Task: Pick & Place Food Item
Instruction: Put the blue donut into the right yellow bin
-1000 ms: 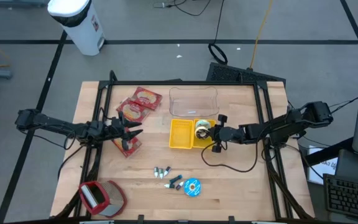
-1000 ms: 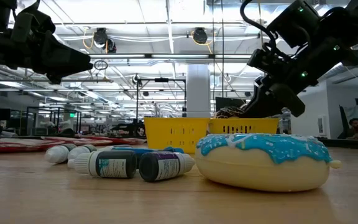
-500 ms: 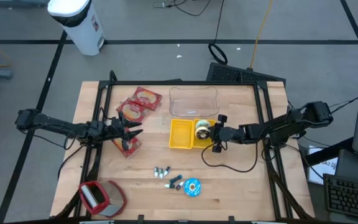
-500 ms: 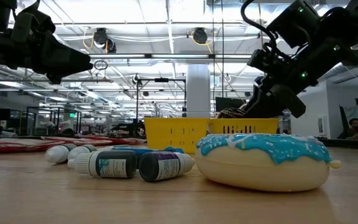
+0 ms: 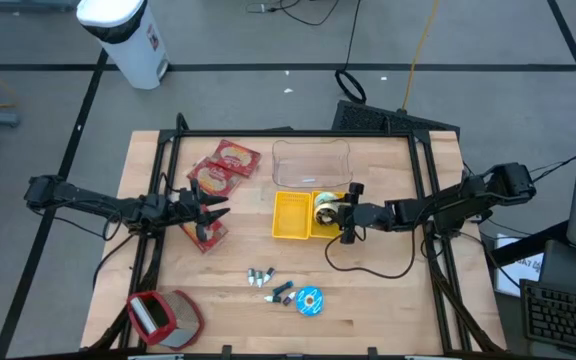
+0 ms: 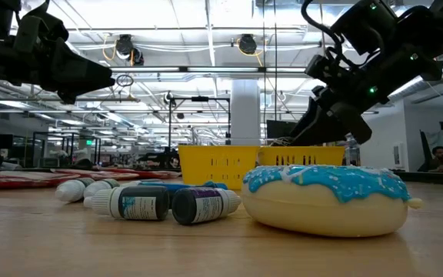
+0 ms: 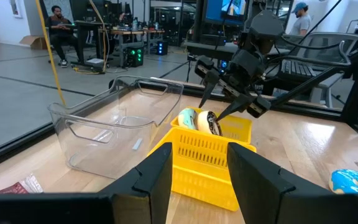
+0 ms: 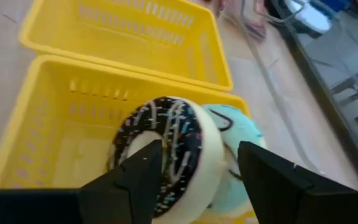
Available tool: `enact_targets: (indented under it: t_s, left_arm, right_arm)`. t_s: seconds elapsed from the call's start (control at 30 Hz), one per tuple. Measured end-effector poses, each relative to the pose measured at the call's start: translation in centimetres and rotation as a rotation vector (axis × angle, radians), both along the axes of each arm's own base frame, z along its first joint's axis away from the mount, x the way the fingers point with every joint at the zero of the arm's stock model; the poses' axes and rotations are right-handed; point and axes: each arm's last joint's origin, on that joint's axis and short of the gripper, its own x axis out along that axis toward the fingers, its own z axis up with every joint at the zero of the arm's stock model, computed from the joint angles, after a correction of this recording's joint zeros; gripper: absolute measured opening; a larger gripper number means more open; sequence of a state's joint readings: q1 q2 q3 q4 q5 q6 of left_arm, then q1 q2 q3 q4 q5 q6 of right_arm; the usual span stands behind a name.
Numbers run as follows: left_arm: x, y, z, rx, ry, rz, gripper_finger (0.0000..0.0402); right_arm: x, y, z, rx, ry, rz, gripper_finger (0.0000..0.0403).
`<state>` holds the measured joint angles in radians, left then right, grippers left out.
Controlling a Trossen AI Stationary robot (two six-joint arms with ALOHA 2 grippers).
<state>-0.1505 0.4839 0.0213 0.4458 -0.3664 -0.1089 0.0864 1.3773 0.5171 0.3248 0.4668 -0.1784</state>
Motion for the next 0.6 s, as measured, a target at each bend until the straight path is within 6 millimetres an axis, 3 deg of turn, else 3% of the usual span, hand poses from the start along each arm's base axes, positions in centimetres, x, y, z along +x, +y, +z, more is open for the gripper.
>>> enact_targets:
  t_s: [0.13,0.33,0.6]
  left_arm:
    - [0.0,0.0,0.0,0.0,0.0,0.0,0.0152]
    - [0.0,0.0,0.0,0.0,0.0,0.0,0.0152]
    - [0.0,0.0,0.0,0.0,0.0,0.0,0.0152]
  right_arm:
    - [-0.1,0.0,0.3,-0.007,-0.015,-0.007,0.0203]
    - [-0.4,0.5,2.4,0.038,-0.151,0.001,0.0203]
    - [-1.2,4.3,5.8,0.129,-0.389,0.203,0.0202]
